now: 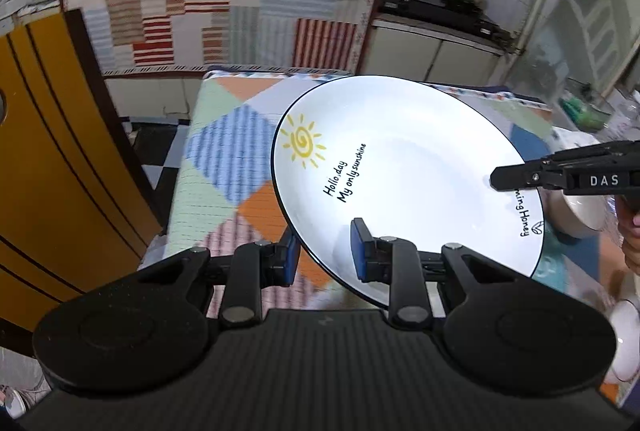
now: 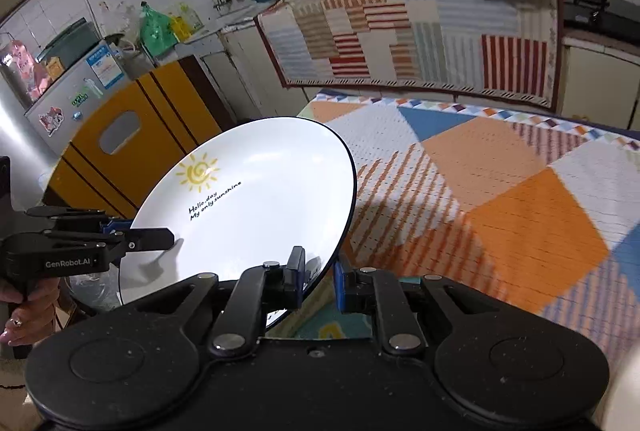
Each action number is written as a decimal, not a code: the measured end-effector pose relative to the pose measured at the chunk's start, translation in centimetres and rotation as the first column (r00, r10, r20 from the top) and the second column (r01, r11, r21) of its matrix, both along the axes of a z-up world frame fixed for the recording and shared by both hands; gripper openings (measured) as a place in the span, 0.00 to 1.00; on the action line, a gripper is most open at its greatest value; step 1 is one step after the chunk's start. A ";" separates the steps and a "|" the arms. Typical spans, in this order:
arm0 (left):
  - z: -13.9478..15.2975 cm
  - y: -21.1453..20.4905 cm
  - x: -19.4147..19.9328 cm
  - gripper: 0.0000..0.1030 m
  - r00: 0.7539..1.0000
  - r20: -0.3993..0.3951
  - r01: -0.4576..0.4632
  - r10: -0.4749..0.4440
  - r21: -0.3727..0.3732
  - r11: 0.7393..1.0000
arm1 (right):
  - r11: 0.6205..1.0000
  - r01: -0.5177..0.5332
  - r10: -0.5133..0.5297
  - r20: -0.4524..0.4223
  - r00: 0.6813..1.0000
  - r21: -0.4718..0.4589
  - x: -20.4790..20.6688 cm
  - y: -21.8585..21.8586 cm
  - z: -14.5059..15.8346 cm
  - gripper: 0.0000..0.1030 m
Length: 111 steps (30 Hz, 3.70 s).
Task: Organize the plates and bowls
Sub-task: 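Carry the sun plate with the right gripper and lower it onto the egg plate, then open the right gripper and move it toward the white bowls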
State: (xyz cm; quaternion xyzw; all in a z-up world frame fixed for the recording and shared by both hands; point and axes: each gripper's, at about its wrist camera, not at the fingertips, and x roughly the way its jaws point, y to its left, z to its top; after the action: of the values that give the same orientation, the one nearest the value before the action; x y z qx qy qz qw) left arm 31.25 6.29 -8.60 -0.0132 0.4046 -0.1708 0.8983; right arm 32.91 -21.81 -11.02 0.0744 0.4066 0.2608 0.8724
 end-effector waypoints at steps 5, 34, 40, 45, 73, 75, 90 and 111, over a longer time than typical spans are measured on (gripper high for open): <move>0.6 -2.7 -2.0 0.24 0.997 -0.030 0.071 -0.071 -0.012 0.997 | 1.000 0.017 -0.017 0.006 1.000 -0.018 -3.2 -2.7 1.4 0.18; -5.1 -10.0 -3.8 0.24 0.966 -0.236 0.110 -0.107 -0.001 0.994 | 0.973 0.228 -0.230 -0.116 0.966 -0.024 -10.1 -10.3 -5.5 0.18; -5.7 -10.1 -3.4 0.24 0.960 -0.260 0.099 -0.099 -0.012 0.995 | 0.969 0.239 -0.245 -0.107 0.964 -0.068 -9.9 -9.7 -5.5 0.18; -6.0 -10.3 -3.1 0.24 0.957 -0.273 0.099 -0.098 -0.009 0.995 | 0.968 0.230 -0.240 -0.097 0.966 -0.103 -9.7 -9.4 -5.4 0.19; -6.5 -12.8 -1.9 0.27 0.951 -0.310 0.048 -0.004 0.134 0.990 | 0.868 0.225 -0.207 0.090 0.974 -0.442 -10.4 -5.2 -5.8 0.26; -6.1 -13.0 -2.5 0.28 0.954 -0.300 0.029 0.013 0.137 0.990 | 0.862 0.245 -0.226 0.096 0.969 -0.445 -10.3 -5.0 -5.9 0.26; 1.1 -14.8 -11.6 0.29 0.979 -0.205 -0.002 0.024 0.107 0.994 | 0.951 0.212 -0.169 0.198 0.966 -0.224 -19.6 -9.7 -0.2 0.28; -0.3 -23.0 -18.0 0.54 0.967 -0.187 0.194 -0.175 0.087 0.977 | 0.937 0.277 -0.214 0.276 0.937 -0.212 -30.5 -12.6 -2.2 0.91</move>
State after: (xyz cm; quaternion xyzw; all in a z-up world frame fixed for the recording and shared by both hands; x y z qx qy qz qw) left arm 13.24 -16.68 -8.86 0.0566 0.4910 -0.2304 0.8382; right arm 2.43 -34.45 -13.21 -0.0175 0.3109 0.1036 0.9446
